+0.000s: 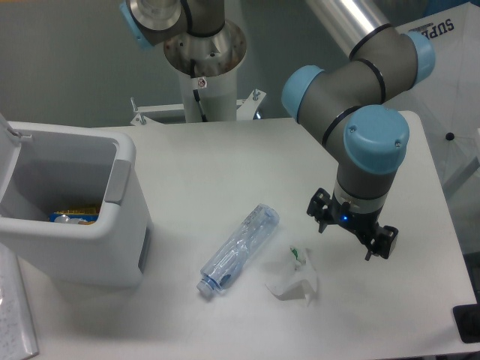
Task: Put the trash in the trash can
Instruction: 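Move the gripper over the crumpled clear plastic wrapper and lower it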
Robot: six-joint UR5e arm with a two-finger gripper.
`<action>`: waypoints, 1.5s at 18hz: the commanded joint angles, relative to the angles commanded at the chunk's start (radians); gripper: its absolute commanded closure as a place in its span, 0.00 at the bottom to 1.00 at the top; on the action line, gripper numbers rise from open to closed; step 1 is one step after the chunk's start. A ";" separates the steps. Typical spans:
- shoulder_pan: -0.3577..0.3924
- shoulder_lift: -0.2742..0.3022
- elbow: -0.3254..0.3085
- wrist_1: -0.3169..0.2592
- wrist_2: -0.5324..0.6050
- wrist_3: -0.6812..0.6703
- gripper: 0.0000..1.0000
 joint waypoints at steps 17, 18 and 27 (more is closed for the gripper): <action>-0.069 -0.067 -0.081 0.282 -0.011 -0.572 0.00; -0.083 -0.072 -0.089 0.281 -0.009 -0.584 0.00; -0.126 -0.114 -0.139 0.301 0.120 -0.586 0.00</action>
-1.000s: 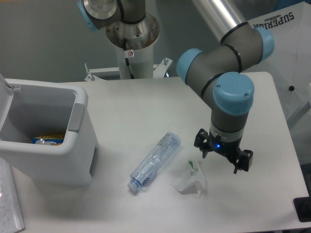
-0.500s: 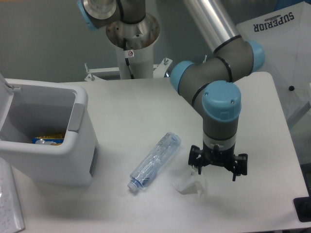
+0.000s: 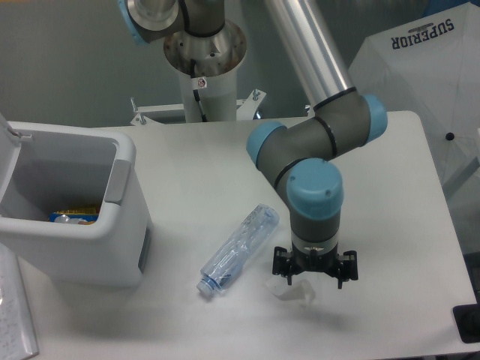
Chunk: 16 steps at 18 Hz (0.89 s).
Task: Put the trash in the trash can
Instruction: 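Move the gripper over the crumpled clear plastic wrapper and lower it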
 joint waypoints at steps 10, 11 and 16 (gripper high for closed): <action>-0.026 -0.043 -0.017 0.008 0.068 0.121 0.33; -0.028 -0.043 -0.017 0.008 0.068 0.121 0.54; -0.029 -0.040 -0.014 0.003 0.061 0.121 1.00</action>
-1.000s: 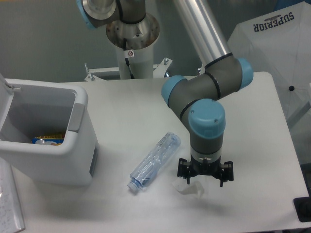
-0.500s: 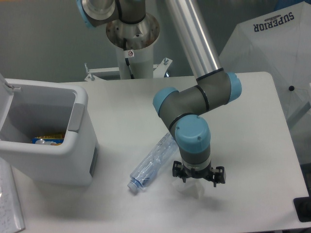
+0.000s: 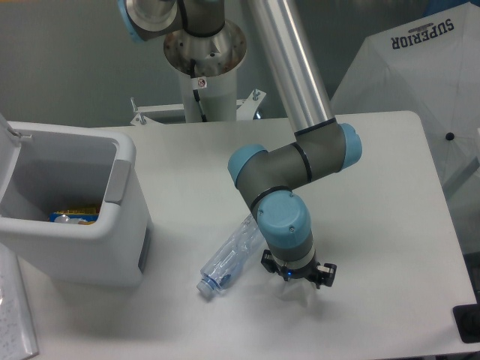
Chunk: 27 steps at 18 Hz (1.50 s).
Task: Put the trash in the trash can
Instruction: 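Move the gripper over the crumpled clear plastic wrapper and lower it, then close the gripper on the clear wrapper and lift it, then carry the wrapper over the white trash bin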
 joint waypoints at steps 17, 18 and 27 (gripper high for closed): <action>0.075 0.156 0.101 -0.005 -0.343 -0.129 1.00; 0.075 0.169 0.101 -0.005 -0.363 -0.139 1.00; 0.014 0.334 0.078 -0.009 -0.537 -0.331 1.00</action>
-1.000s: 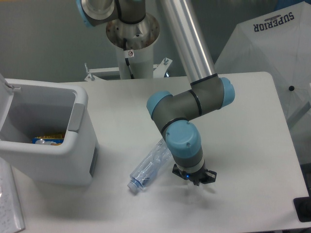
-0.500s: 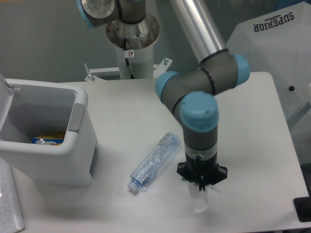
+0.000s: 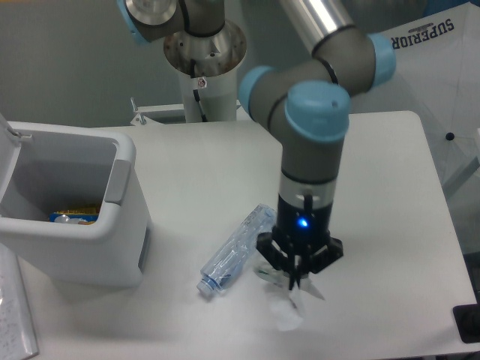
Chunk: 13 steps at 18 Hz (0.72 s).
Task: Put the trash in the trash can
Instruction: 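Carry the wrapper over the white trash bin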
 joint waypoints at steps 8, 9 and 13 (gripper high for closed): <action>-0.109 0.126 -0.023 0.002 -0.048 -0.147 1.00; -0.118 0.149 -0.041 0.002 -0.058 -0.157 1.00; -0.201 0.236 -0.139 0.005 -0.063 -0.161 1.00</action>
